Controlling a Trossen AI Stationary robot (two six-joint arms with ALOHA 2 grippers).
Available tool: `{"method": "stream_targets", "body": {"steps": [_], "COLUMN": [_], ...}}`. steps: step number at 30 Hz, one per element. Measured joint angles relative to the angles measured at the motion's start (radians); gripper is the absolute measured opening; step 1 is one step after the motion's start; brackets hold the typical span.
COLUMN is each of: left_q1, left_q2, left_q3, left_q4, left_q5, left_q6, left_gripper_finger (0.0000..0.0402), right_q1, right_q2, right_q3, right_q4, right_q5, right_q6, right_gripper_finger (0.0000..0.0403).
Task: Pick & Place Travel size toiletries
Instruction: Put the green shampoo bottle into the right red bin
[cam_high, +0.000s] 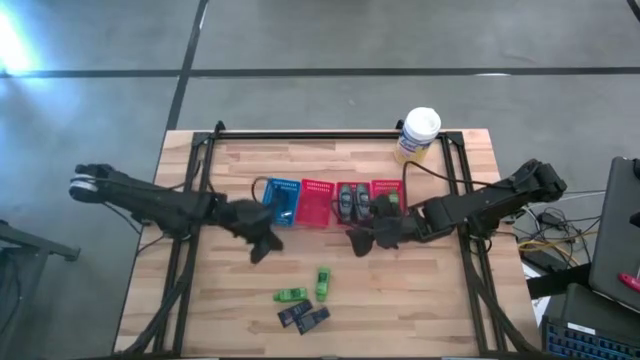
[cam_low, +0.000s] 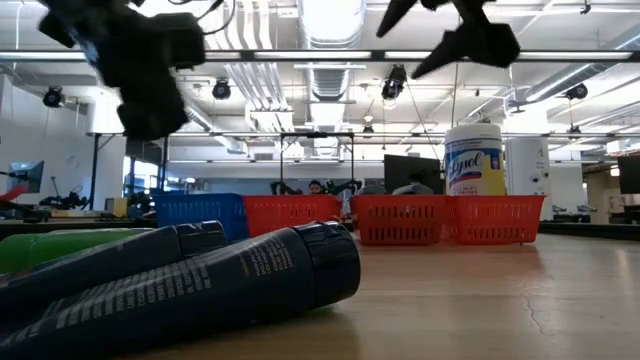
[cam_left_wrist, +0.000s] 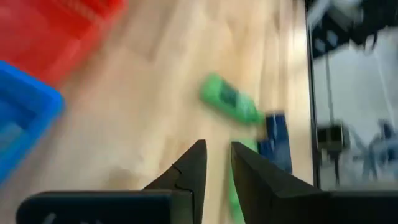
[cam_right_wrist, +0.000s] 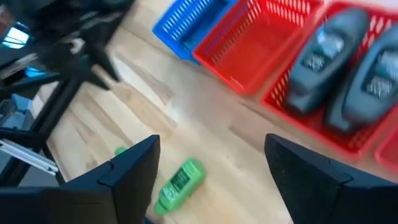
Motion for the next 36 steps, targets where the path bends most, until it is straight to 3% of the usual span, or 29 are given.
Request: {"method": "stream_targets", "body": {"steps": [4,10,15,21,26,31,36], "left_q1": [-0.126,-0.25,-0.324,-0.422,-0.438,-0.437,-0.434], "left_q2": [0.015,0.078,0.165,0.361,0.509,0.567,0.585], "left_q3": [0.0,0.0,0.007,0.127,0.277,0.338,0.323], "left_q4": [-0.043,-0.014,0.043,0.028,-0.127,-0.215,-0.088], "left_q5": [-0.013,-0.028,-0.03,-0.066,-0.152,-0.212,-0.218], "left_q6": [-0.043,-0.133,-0.072,0.048,0.094,0.039,-0.053], "left_gripper_finger": [0.0096,0.0181,0.0233,0.0243,0.0243,0.0243,0.0243], "right_q1": [0.008,0.058,0.094,0.129,0.151,0.173,0.193], "right_q2": [0.0,0.001,0.018,0.105,0.189,0.236,0.243], "right_q3": [-0.051,-0.116,-0.126,-0.083,-0.024,0.02,0.031], "right_q4": [0.009,0.067,0.066,0.056,0.058,0.053,0.035], "right_q5": [-0.055,-0.079,-0.137,-0.177,-0.187,-0.196,-0.194], "right_q6": [0.076,0.123,0.221,0.272,0.276,0.274,0.275], "right_gripper_finger": [0.0302,0.0324,0.0338,0.0349,0.0354,0.0347,0.0338]}}
